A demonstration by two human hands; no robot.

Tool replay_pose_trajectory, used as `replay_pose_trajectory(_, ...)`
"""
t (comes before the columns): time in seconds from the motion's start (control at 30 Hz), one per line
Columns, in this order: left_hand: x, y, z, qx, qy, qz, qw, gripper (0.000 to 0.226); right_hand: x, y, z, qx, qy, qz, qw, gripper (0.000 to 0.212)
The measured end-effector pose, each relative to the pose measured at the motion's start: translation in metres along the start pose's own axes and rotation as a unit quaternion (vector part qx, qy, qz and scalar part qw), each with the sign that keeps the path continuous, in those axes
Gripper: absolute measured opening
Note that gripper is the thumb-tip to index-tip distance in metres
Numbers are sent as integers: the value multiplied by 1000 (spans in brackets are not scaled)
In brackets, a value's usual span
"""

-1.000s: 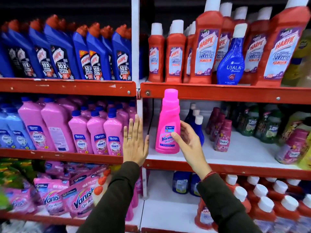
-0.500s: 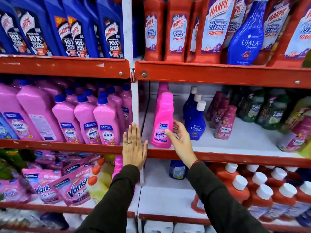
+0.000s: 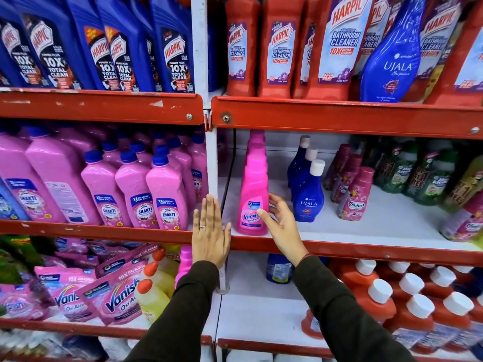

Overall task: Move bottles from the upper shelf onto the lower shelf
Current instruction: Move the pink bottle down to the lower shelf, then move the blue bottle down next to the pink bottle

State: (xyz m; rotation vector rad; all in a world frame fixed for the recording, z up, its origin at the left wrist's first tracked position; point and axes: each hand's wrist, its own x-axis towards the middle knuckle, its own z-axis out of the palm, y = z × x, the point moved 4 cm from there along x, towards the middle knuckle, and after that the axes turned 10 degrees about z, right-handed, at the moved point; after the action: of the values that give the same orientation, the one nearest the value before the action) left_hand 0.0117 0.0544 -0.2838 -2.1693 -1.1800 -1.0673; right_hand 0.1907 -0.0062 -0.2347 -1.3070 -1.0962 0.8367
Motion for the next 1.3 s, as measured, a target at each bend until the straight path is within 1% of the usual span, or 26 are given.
replay_pose_trajectory(0.33,0,0,1,2,-14,-5,1000,67,1,4,0,-6,-4,-2,1000,46)
replay_pose_trajectory(0.4,0,0,0,6,-18,-4,1000,67,-3,1,-1,-26,6,-11,1000,47)
replay_pose_trajectory(0.47,0,0,-1,10,-22,-5,1000,68,-11,-4,-6,-76,38,-35,996,48)
replay_pose_trajectory(0.57,2,3,-6,4,-30,-8,1000,71,-27,-20,-19,-186,107,-108,971,45)
replay_pose_trajectory(0.63,3,5,-12,1,-42,-7,999,75,-38,-34,-30,-253,147,-171,941,45)
replay_pose_trajectory(0.7,3,8,-17,-1,-45,-10,999,74,-47,-50,-41,-306,190,-226,905,45)
replay_pose_trajectory(0.77,3,14,-25,2,-37,-8,999,73,-54,-67,-53,-338,230,-265,873,46)
replay_pose_trajectory(0.87,23,33,-40,5,-6,20,1000,77,-59,-93,-71,-361,271,-300,841,46)
replay_pose_trajectory(0.97,69,59,-69,-8,53,51,997,74,-60,-121,-90,-364,302,-321,821,47)
replay_pose_trajectory(1.1,139,101,-120,-29,144,79,986,71,-56,-158,-113,-353,332,-336,807,49)
replay_pose_trajectory(1.2,180,129,-148,-34,173,91,980,68,-51,-183,-128,-351,348,-344,798,50)
replay_pose_trajectory(1.3,209,143,-168,-26,183,85,979,65,-45,-207,-142,-343,358,-346,797,51)
